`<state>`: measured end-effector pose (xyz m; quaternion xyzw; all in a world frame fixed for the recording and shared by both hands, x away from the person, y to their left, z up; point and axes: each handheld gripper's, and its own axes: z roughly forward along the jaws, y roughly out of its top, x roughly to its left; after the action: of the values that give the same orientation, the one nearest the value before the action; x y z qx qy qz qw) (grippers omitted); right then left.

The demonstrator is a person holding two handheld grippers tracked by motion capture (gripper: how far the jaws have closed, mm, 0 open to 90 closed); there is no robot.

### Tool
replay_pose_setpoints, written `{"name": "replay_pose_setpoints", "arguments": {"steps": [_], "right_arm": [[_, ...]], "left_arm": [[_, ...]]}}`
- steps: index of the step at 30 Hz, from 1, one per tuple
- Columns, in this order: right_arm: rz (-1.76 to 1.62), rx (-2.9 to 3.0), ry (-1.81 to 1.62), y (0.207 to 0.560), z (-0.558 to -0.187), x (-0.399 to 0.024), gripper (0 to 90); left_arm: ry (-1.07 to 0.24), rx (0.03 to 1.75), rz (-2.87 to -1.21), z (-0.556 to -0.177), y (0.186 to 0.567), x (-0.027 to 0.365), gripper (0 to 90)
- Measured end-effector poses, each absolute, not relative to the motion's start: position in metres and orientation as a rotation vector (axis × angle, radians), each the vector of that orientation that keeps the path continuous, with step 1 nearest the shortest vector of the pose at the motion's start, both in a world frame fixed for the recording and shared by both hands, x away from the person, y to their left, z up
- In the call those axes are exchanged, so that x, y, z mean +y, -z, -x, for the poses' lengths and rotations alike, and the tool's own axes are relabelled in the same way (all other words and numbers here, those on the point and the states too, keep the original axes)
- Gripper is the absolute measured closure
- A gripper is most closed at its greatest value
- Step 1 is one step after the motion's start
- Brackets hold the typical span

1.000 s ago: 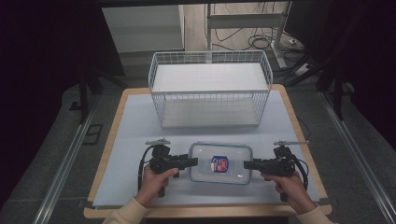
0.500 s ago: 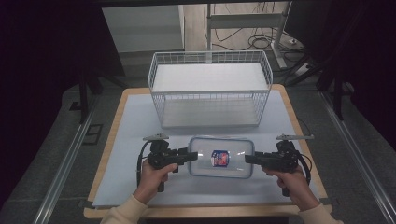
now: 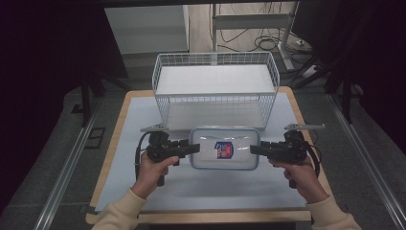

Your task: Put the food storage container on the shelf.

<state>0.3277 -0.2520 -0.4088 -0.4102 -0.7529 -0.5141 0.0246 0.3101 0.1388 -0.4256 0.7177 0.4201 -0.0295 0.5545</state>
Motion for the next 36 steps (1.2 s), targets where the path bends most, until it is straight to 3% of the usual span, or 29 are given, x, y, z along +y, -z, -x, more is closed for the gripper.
{"name": "replay_pose_setpoints", "arguments": {"steps": [36], "right_arm": [[1.168,-2.410,1.707,0.337,-0.368,-0.244,53.1]], "left_arm": [[-0.020,0.931,-1.663,-0.345,0.358,0.147,49.1]]}}
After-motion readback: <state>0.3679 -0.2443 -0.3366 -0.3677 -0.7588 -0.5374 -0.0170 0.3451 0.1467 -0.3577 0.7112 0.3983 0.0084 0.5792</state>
